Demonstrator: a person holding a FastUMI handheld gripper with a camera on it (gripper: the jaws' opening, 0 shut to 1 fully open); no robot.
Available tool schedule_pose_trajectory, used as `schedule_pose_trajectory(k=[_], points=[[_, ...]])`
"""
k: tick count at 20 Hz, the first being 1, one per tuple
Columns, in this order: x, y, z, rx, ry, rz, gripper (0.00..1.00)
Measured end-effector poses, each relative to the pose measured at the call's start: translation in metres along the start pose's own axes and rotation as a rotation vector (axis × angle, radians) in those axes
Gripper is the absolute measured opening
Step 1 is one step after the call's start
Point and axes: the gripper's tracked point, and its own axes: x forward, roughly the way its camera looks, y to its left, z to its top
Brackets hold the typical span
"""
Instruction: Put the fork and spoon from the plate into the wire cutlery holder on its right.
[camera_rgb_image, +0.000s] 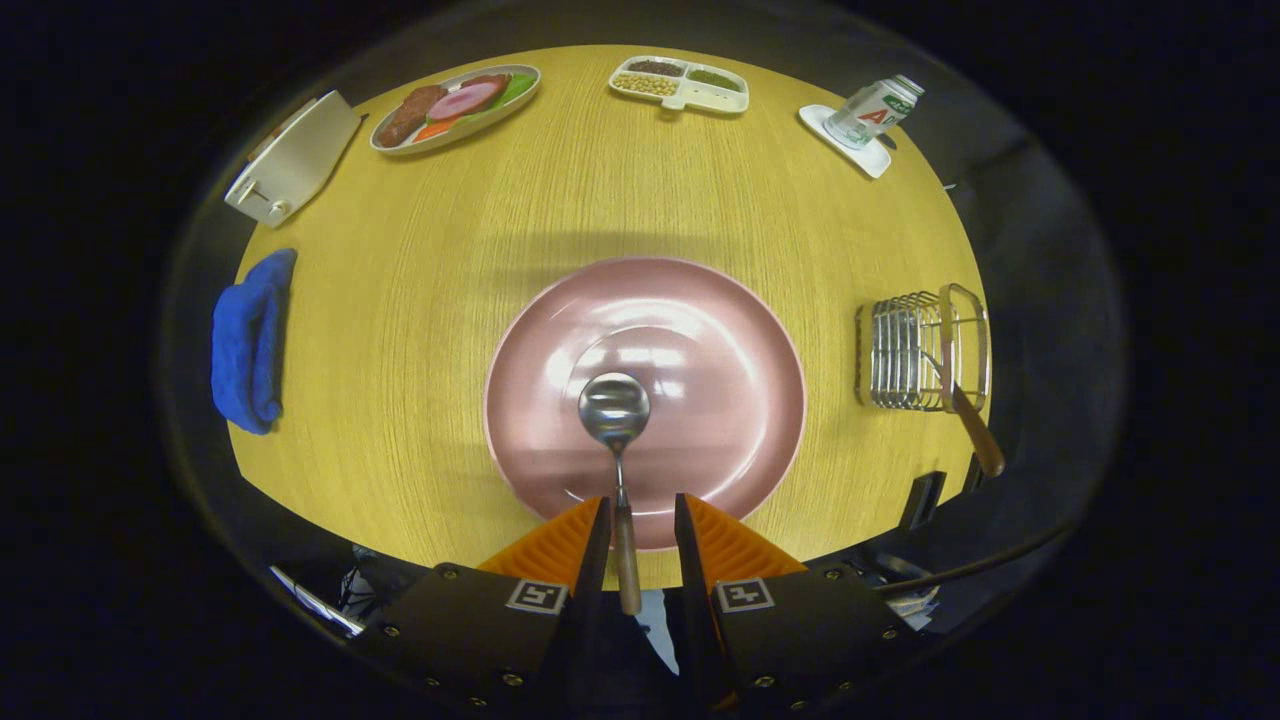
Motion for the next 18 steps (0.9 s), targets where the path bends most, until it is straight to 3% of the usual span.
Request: schedule_pose_trajectory(k=[16, 18], points=[[0.048, 0.003, -0.024, -0.029, 0.059, 0.014, 0.39], [0.051, 0.003, -0.024, -0.033, 0.061, 0.004, 0.10]])
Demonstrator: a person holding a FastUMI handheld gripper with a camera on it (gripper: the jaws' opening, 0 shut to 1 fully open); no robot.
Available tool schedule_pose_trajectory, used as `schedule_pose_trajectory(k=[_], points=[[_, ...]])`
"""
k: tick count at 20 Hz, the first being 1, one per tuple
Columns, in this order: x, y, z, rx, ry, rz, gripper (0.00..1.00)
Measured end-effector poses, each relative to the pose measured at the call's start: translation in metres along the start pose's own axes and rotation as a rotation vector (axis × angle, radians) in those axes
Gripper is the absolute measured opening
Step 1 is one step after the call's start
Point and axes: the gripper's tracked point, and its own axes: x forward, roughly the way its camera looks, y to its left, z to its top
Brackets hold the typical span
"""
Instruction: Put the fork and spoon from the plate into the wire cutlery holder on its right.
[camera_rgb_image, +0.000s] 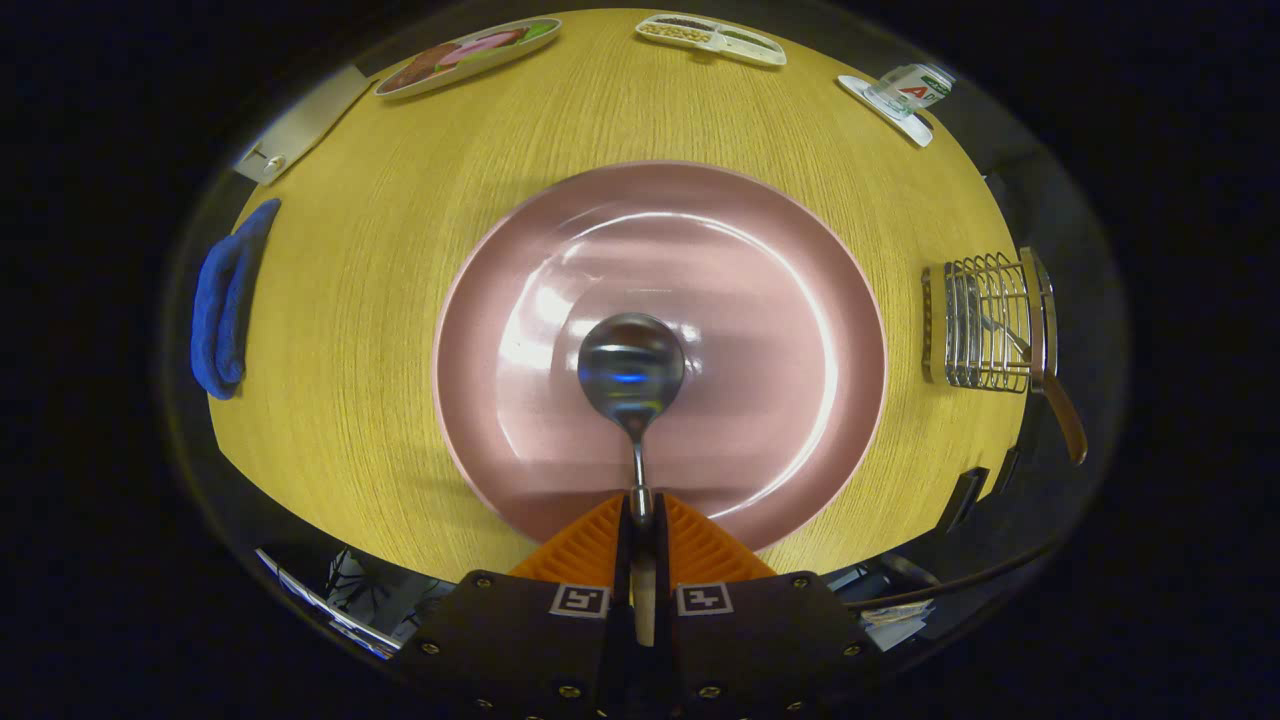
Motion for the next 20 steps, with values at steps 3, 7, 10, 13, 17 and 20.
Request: schedule_pose_trajectory(k=[3, 7, 10, 13, 17, 20], points=[[-0.003, -0.003, 0.002, 0.000, -0.004, -0.018, 0.05], [-0.012, -0.009, 0.007, -0.007, -0.020, -0.041, 0.05], [-0.021, -0.014, 0.011, 0.002, -0.043, -0.056, 0.05], [-0.037, -0.023, 0.017, 0.023, -0.068, -0.075, 0.05], [-0.064, -0.046, 0.024, 0.074, -0.120, -0.113, 0.05], [-0.087, -0.066, 0.029, 0.121, -0.151, -0.146, 0.05]])
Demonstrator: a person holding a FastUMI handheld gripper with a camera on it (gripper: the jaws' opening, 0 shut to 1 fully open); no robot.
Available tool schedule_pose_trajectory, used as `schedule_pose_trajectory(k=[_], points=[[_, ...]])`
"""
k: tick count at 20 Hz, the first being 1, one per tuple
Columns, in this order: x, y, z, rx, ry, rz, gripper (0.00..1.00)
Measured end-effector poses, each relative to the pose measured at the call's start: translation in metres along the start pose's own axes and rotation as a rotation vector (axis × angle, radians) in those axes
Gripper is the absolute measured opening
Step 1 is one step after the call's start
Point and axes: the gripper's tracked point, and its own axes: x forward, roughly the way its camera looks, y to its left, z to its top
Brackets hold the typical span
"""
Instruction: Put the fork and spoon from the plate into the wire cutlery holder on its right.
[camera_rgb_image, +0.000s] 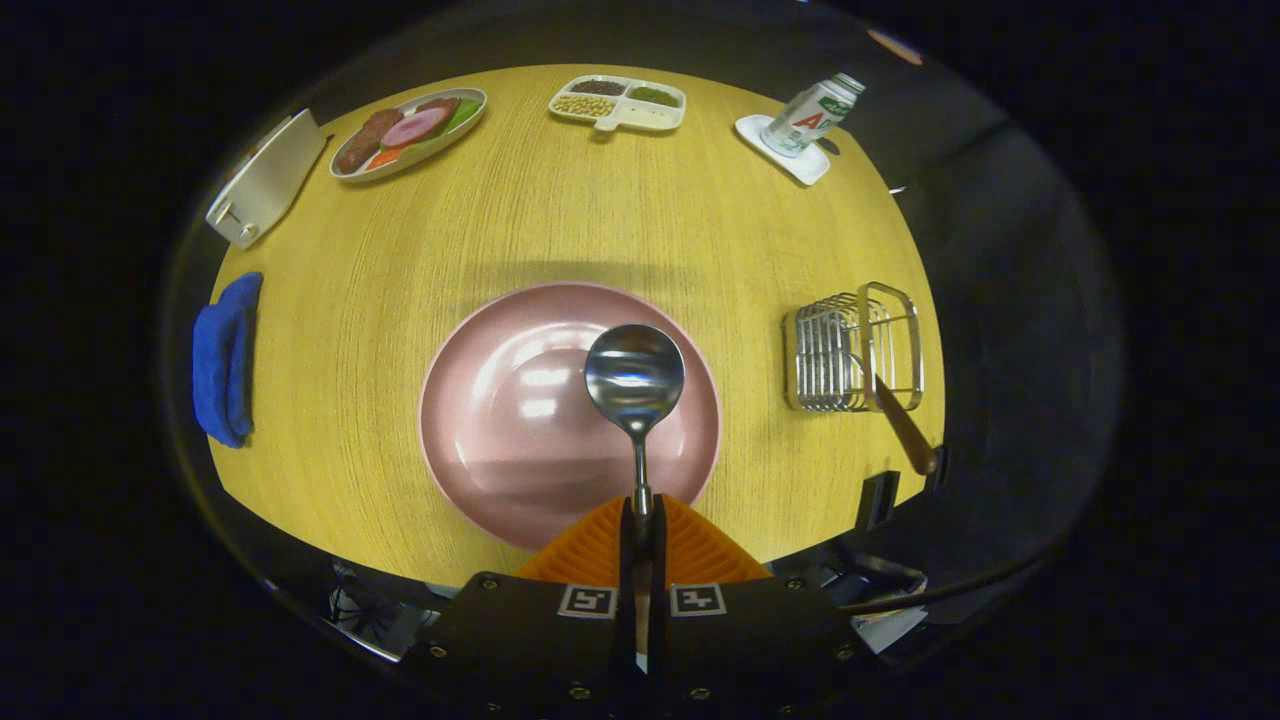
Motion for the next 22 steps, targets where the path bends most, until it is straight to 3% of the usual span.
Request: schedule_pose_trajectory(k=[11, 22], points=[[-0.050, -0.092, 0.007, 0.149, -0.063, -0.120, 0.05], [-0.035, -0.160, 0.002, 0.199, -0.002, -0.152, 0.05]])
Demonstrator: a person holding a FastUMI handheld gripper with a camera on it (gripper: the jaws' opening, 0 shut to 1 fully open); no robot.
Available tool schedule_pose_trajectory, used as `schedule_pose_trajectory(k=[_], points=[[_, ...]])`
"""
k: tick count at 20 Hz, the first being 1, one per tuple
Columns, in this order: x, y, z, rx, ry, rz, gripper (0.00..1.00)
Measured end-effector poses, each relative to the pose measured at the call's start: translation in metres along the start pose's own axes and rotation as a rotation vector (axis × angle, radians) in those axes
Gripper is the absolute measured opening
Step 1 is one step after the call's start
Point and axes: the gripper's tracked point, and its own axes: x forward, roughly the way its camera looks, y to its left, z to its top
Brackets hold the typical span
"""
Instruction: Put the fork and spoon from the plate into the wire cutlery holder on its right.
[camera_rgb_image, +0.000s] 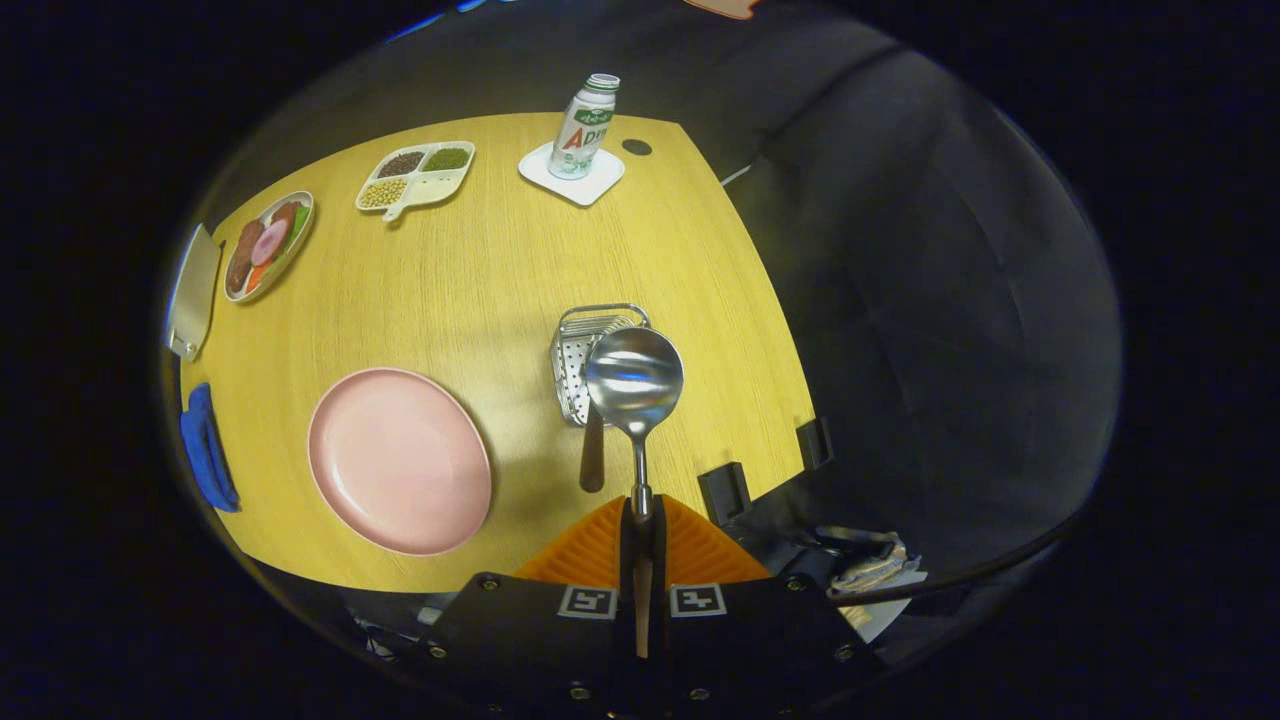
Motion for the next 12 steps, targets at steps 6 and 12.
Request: schedule_pose_trajectory(k=[6, 12], points=[[0.030, -0.002, 0.002, -0.044, 0.098, 0.020, 0.05], [0.048, 0.001, 0.000, -0.096, 0.193, 0.027, 0.05]])
